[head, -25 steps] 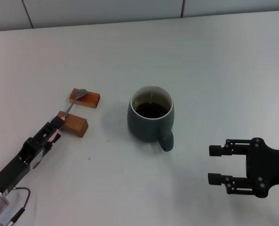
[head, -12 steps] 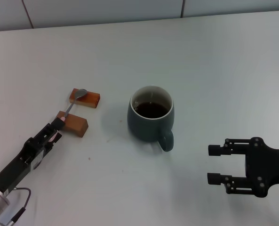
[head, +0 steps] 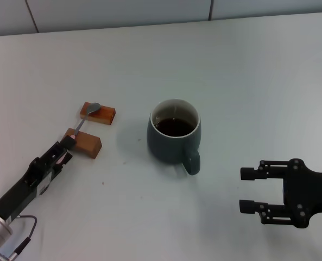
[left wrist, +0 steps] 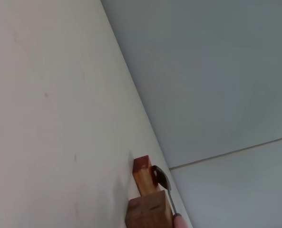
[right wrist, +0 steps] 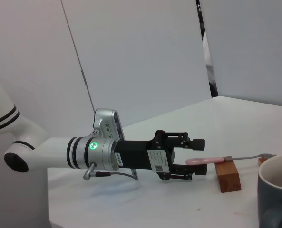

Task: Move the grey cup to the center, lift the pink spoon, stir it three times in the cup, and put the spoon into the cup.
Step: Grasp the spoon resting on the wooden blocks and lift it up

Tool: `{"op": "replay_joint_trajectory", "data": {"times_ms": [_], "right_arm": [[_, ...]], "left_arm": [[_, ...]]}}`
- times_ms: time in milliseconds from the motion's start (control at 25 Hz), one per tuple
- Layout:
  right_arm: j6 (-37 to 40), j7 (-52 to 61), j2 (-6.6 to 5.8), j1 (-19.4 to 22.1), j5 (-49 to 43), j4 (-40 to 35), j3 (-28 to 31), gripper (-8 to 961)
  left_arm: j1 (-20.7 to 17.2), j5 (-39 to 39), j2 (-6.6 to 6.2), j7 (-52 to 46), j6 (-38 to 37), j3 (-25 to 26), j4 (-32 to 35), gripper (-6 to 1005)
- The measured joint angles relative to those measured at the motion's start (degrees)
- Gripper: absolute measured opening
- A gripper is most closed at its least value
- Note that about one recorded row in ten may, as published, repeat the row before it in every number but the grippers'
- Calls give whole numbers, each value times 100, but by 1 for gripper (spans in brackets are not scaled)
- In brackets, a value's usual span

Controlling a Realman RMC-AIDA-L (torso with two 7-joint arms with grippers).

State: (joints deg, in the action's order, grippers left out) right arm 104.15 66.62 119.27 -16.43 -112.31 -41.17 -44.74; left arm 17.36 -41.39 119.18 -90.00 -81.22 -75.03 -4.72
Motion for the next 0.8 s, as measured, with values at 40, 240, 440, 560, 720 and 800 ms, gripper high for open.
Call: {"op": "replay_joint_trajectory", "data": {"times_ms": [40, 240, 440, 560, 720, 800], "right_arm": [[0, 0, 0, 0, 0, -2, 0, 656], [0, 0, 0, 0, 0, -4, 0, 655], [0, 0, 0, 0, 0, -5, 0, 655], [0, 0, 0, 0, 0, -5, 0, 655], [-1, 0, 0, 0, 1, -5, 0, 655], [-1, 0, 0, 0, 2, -5, 0, 656]], "left_arm": [[3, 0, 0, 0, 4, 0, -1, 668], [13, 0, 0, -4, 27, -2, -3, 636], [16, 0, 0, -69, 98, -3, -15, 514], [22, -22, 0, -70, 100, 6, -20, 515], [59, -125, 0, -71, 109, 47, -29, 501], [63, -126, 0, -79, 109, 48, -30, 470]]}}
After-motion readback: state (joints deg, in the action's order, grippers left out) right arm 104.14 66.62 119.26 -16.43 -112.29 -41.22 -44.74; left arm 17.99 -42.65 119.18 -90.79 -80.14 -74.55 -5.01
